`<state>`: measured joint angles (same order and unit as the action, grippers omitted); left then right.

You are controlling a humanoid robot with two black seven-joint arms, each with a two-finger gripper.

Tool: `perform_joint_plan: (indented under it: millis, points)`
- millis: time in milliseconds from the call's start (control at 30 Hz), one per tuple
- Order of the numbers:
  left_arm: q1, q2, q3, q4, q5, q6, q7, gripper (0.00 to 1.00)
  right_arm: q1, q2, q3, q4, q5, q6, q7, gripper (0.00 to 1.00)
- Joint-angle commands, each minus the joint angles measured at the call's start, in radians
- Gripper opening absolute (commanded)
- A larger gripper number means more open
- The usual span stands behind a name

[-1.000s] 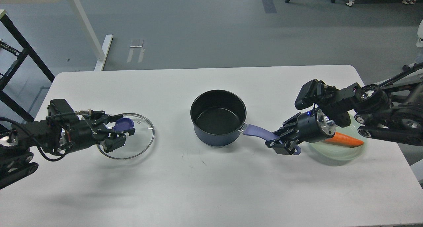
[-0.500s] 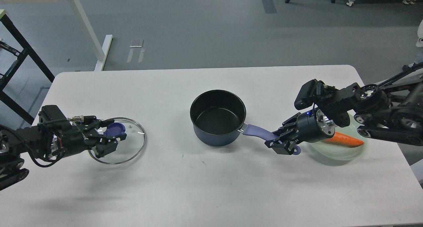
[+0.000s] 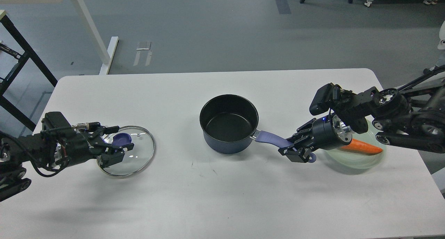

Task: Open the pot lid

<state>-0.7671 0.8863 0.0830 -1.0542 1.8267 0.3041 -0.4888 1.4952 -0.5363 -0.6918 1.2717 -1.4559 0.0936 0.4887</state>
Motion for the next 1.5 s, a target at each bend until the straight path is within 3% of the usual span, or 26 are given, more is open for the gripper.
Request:
perform_joint_plan:
  millis: [0, 133, 267, 333, 433, 600, 933, 1233, 1467]
  points:
    - [-0.008, 0.036, -0.012, -0.018, -0.015, -0.003, 0.000, 0.99, 0.000, -0.005, 0.000, 0.000, -0.001, 0.000, 0.000, 0.26]
    - [-0.043, 0.059, -0.029, -0.099, -0.163, -0.022, 0.000, 0.99, 0.000, -0.005, 0.000, 0.000, 0.000, 0.000, 0.000, 0.26]
    - [-0.139, 0.053, -0.051, -0.130, -0.507, -0.069, 0.000, 0.99, 0.000, -0.005, 0.000, 0.000, -0.001, 0.000, 0.000, 0.30]
    - [-0.182, 0.033, -0.051, -0.127, -0.726, -0.106, 0.000, 0.99, 0.000, -0.005, 0.000, 0.000, 0.000, 0.000, 0.000, 0.40]
    - [-0.202, 0.025, -0.045, -0.125, -0.940, -0.148, 0.000, 0.99, 0.003, -0.007, -0.002, 0.001, 0.002, 0.003, 0.000, 0.64]
    - [-0.202, 0.026, -0.049, -0.125, -0.968, -0.160, 0.000, 0.99, 0.008, -0.025, 0.000, 0.009, 0.009, 0.003, 0.000, 0.96]
    - [-0.199, -0.013, -0.077, -0.125, -1.049, -0.163, 0.000, 0.99, 0.106, -0.227, 0.046, 0.106, 0.175, -0.002, 0.000, 0.98]
    - [-0.158, -0.052, -0.103, -0.109, -1.484, -0.224, 0.000, 0.99, -0.067, -0.481, 0.289, 0.107, 0.701, -0.058, 0.000, 0.98]
    - [-0.048, -0.188, -0.325, -0.014, -1.598, -0.278, 0.000, 0.99, -0.326, -0.492, 0.583, 0.090, 1.268, -0.169, 0.000, 0.99]
